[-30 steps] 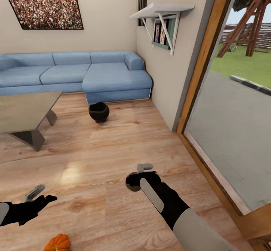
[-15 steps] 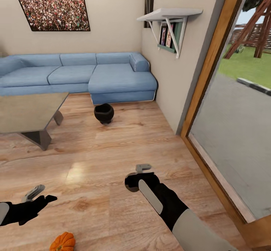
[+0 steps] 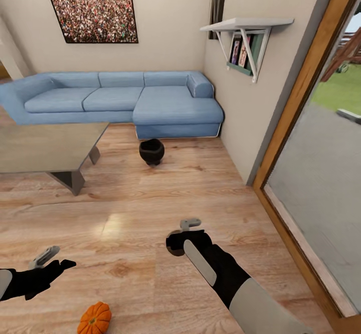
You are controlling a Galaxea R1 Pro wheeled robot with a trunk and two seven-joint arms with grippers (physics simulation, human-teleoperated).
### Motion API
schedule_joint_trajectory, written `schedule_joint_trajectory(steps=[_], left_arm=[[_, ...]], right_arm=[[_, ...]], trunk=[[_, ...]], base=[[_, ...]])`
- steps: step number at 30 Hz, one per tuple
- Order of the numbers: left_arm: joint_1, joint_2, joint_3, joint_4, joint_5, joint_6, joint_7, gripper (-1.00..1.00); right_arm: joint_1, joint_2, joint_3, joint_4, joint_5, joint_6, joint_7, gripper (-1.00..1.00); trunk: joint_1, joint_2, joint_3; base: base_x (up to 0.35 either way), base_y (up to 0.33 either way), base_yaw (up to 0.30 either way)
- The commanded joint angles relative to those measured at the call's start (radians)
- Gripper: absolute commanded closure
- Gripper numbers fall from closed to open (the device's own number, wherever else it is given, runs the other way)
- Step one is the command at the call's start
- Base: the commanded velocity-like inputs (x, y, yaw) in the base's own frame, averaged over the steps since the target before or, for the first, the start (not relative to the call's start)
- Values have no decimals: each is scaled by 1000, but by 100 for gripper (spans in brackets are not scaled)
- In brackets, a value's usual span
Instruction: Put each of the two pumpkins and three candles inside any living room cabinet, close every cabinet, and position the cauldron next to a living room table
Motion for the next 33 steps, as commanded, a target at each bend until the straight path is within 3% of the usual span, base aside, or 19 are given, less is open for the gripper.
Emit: schedule_joint_trajectory(steps=[1, 8, 19, 33], left_arm=[[0, 0, 0, 0, 0, 0, 0, -100], [0, 0, 0, 1, 0, 0, 0, -100], [0, 0, 0, 2, 1, 0, 1, -100], [0, 0, -1, 2, 1, 0, -1, -100]], right_arm=[[0, 0, 1, 0, 0, 0, 0, 100], [0, 0, 3, 0, 0, -2, -3, 100], [0, 0, 2, 0, -3, -3, -71, 100], [0, 0, 3, -3, -5, 6, -102, 100]], trunk=[[-4, 7, 3], [-31, 56, 25], [-73, 133, 58], [-127, 231, 89]], base=[[0, 0, 5], [0, 0, 35], [0, 0, 263], [0, 0, 254]])
